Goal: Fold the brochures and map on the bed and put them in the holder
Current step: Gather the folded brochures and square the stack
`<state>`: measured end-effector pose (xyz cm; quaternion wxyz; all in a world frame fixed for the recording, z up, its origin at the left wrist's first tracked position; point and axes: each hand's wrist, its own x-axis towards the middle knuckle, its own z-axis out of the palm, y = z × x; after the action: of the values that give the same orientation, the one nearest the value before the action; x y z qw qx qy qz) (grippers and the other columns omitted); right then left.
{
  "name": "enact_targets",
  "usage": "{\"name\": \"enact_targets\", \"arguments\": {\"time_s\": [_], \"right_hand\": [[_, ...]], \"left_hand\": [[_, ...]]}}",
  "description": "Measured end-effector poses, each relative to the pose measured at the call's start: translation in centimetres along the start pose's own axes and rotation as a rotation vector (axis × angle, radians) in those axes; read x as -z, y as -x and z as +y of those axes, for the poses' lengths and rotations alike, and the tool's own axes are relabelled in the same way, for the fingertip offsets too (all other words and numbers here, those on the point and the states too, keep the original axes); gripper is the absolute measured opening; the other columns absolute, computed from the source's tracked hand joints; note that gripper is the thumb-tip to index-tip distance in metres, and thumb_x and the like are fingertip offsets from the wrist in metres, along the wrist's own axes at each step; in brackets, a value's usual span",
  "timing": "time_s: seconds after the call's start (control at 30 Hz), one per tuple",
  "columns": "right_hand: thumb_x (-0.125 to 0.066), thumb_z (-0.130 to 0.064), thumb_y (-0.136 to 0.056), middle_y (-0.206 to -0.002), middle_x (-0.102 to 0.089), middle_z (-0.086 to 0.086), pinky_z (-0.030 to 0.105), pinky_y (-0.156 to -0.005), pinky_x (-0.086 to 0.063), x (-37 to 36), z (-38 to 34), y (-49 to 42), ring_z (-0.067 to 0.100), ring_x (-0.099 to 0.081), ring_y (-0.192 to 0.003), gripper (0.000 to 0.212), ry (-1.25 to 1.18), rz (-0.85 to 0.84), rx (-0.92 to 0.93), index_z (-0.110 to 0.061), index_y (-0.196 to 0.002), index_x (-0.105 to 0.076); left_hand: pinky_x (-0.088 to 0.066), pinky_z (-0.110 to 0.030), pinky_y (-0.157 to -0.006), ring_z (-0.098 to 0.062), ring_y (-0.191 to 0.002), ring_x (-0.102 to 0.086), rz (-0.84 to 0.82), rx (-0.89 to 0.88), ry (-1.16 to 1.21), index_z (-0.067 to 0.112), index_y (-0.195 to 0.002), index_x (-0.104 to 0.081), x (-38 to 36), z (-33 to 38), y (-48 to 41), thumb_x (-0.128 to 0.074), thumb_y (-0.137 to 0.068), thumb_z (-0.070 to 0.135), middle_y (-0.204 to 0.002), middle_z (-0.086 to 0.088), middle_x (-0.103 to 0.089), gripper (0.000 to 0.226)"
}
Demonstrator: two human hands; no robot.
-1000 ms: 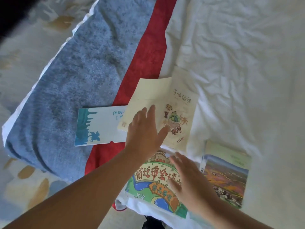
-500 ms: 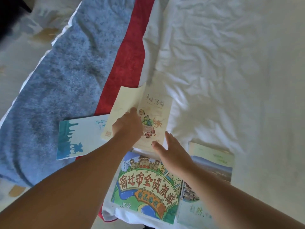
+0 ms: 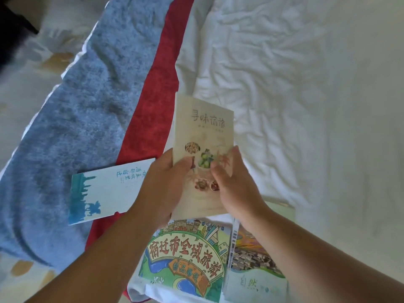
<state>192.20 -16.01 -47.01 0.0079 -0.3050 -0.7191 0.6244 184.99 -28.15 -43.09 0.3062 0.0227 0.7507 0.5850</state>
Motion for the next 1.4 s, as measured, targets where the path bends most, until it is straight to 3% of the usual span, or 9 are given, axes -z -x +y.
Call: {"name": "enact_targets", "arguments": {"time_s": [0.1,0.23,0.47,0.63,0.7,0.77,0.9,1.07,1.4], "right_hand": [[-0.047,-0.036,-0.101,-0.101,-0.062,-0.022,0.021,-0.051,-0.055,2.9,0.9,0.4,-0.003,-0.067,-0.079,0.035,-0.059,0.1,-0.148,-0.045,-0.134,-0.041],[-0.05,-0.026,-0.1,-0.092,-0.061,-0.02,0.023,-0.048,-0.056,5.9,2.7,1.2,-0.003,-0.066,-0.067,0.03,-0.009,0.249,-0.246,-0.044,-0.125,-0.054],[-0.043,-0.02,-0.102,-0.138,-0.056,-0.009,0.047,-0.089,-0.057,9.5,5.9,1.1,0.017,-0.062,-0.116,0.051,0.116,0.258,-0.291,-0.041,-0.147,-0.032],[-0.048,-0.017,-0.1,-0.133,-0.047,0.0,0.029,-0.073,-0.052,11.4,8.1,-2.3,0.017,-0.053,-0.113,0.066,0.332,0.279,-0.138,-0.031,-0.154,-0.012],[-0.055,-0.015,-0.097,-0.129,-0.044,0.004,0.028,-0.068,-0.052,12.0,8.7,-4.1,0.017,-0.053,-0.102,0.08,0.45,0.234,-0.123,-0.029,-0.156,-0.002],[-0.061,-0.016,-0.094,-0.141,-0.035,0.012,0.037,-0.09,-0.052,12.5,9.7,-5.2,0.026,-0.045,-0.122,0.088,0.733,0.146,-0.096,-0.024,-0.157,0.001],[-0.054,-0.031,-0.097,-0.164,0.01,0.007,0.043,-0.122,-0.01,13.4,12.2,-6.0,0.03,0.005,-0.151,0.08,1.148,-0.012,0.048,-0.016,-0.157,-0.003],[-0.067,-0.062,-0.079,-0.163,0.017,0.005,0.042,-0.121,-0.001,15.3,10.8,-9.8,0.023,0.011,-0.151,0.118,1.279,-0.247,0.064,-0.013,-0.155,0.009],[-0.076,-0.073,-0.057,-0.158,0.032,0.011,0.041,-0.121,0.001,16.1,9.0,-13.4,0.026,0.018,-0.149,0.153,1.352,-0.398,-0.065,-0.009,-0.149,0.027]], "left_hand": [[-0.058,-0.046,-0.071,-0.03,-0.09,-0.073,-0.126,0.189,0.278,0.032,-0.099,-0.073,-1.0,-1.1,0.6,-0.047,-0.099,0.015,-0.102,-0.008,-0.075,0.03],[-0.059,-0.05,-0.079,-0.023,-0.09,-0.073,-0.097,0.205,0.094,0.033,-0.107,-0.065,-3.7,-3.3,0.6,-0.053,-0.098,0.02,-0.097,0.002,-0.075,0.019],[-0.046,-0.016,-0.047,-0.001,-0.066,-0.064,-0.032,0.057,-0.303,0.056,-0.138,-0.027,-8.6,-4.8,-2.1,-0.055,-0.093,0.015,-0.075,0.018,-0.065,0.067],[-0.054,-0.034,-0.074,-0.017,-0.097,-0.058,-0.106,-0.193,-0.606,0.045,-0.128,-0.035,-12.4,-4.7,-6.0,-0.048,-0.093,0.014,-0.105,0.007,-0.051,0.049],[-0.049,-0.036,-0.09,-0.022,-0.112,-0.05,-0.102,-0.193,-0.849,0.035,-0.142,-0.03,-13.4,-5.8,-7.5,-0.054,-0.094,0.022,-0.129,-0.005,-0.04,0.055],[-0.032,-0.042,-0.109,-0.033,-0.139,-0.026,-0.156,-0.259,-1.23,0.029,-0.149,-0.021,-14.2,-7.2,-8.1,-0.055,-0.093,0.022,-0.156,-0.012,-0.013,0.065],[0.008,-0.042,-0.12,-0.027,-0.147,0.021,-0.412,-0.443,-1.406,0.024,-0.155,0.003,-16.1,-8.6,-9.8,-0.055,-0.087,0.016,-0.16,-0.01,0.021,0.089],[0.013,-0.04,-0.119,-0.024,-0.146,0.026,-0.44,-0.378,-1.361,0.024,-0.155,0.008,-17.6,-9.1,-10.7,-0.046,-0.091,0.026,-0.16,-0.009,0.024,0.084],[0.007,-0.037,-0.121,-0.022,-0.149,0.013,-0.508,-0.532,-1.328,0.019,-0.156,-0.003,-14.6,-10.6,-10.8,-0.032,-0.103,0.035,-0.163,-0.008,0.01,0.062]]}}
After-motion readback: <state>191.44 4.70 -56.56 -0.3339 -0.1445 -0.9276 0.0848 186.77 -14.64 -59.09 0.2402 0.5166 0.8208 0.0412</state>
